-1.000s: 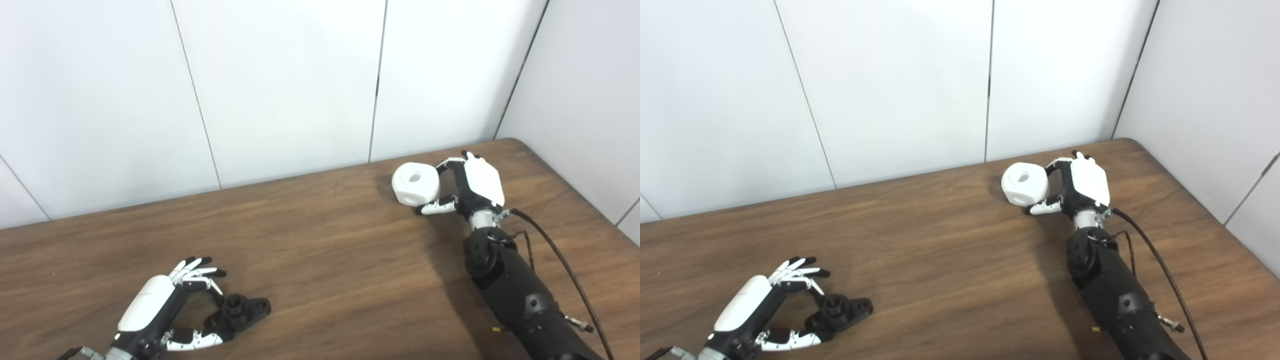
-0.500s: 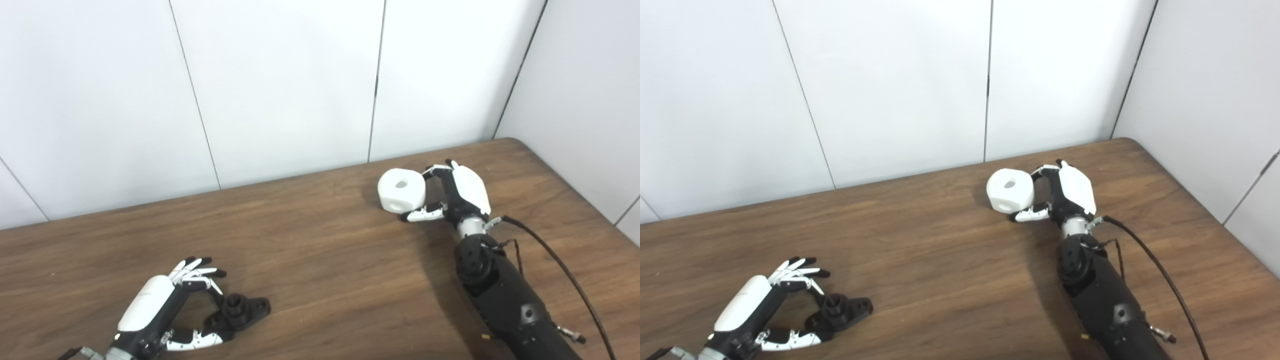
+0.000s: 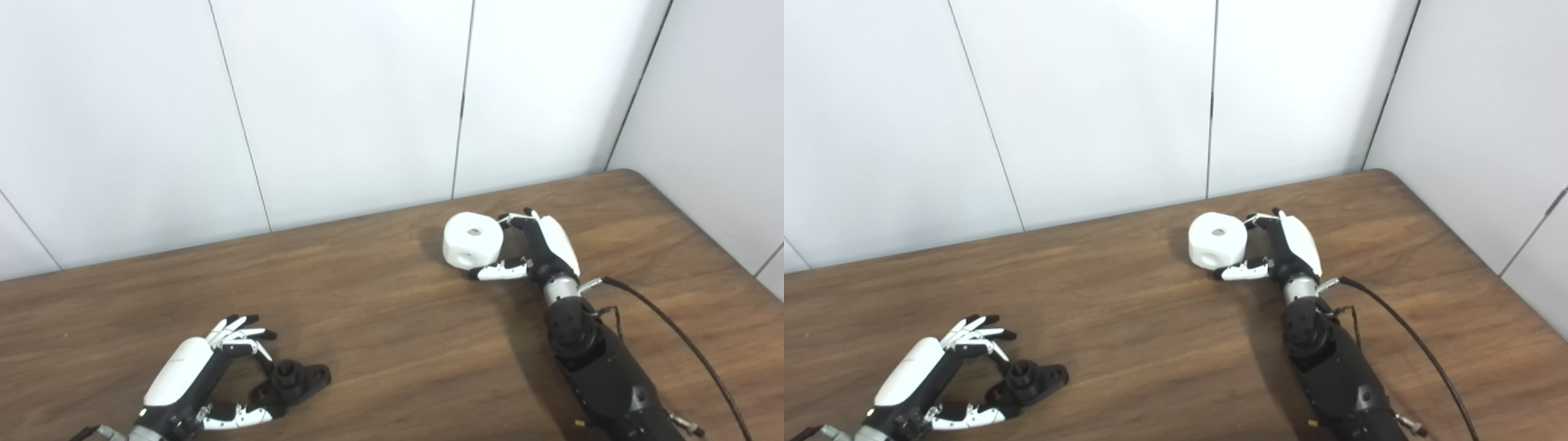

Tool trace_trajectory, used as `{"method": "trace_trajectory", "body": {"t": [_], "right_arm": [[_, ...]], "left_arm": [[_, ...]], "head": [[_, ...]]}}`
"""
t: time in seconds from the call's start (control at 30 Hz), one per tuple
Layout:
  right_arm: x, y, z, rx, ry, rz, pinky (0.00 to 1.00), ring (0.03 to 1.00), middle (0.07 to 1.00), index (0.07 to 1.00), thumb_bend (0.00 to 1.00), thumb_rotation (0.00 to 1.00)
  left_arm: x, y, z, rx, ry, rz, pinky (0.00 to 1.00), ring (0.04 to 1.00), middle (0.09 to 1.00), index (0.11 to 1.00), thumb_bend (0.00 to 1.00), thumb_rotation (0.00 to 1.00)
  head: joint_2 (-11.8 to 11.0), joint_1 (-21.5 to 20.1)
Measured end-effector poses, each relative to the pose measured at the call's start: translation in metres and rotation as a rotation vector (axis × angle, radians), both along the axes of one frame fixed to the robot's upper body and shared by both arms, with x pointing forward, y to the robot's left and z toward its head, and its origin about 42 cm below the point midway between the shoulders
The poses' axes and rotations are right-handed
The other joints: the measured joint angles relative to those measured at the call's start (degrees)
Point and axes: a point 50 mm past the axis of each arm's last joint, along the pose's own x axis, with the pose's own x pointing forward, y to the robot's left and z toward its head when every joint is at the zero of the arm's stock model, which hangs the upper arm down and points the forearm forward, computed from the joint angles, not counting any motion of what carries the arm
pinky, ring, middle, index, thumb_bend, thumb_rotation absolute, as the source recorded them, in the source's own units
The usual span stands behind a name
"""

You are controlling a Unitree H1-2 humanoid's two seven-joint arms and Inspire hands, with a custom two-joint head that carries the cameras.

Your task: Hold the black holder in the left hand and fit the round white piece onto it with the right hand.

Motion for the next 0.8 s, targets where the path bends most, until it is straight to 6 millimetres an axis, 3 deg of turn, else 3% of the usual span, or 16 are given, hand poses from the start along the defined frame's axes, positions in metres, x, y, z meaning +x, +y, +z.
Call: {"method": "trace_trajectory", "body": {"t": [0.2,0.8], "right_arm": [[-0.005,0.011,0.009,0.033,-0.014,0.063,1.0,0.991,0.825,0.485,0.52,0.15],[-0.022,0.074,0.041,0.01,-0.015,0.344,1.0,0.987,0.832,0.484,0.52,0.16]], "left_arm": [[0.001,0.0,-0.001,0.001,0.001,-0.002,1.0,0.941,0.8,0.483,0.52,0.04],[0.003,-0.005,-0.004,0.005,-0.013,-0.011,1.0,0.946,0.801,0.483,0.52,0.05]], "head": [[0.18,0.53],[0.79,3.69]]}}
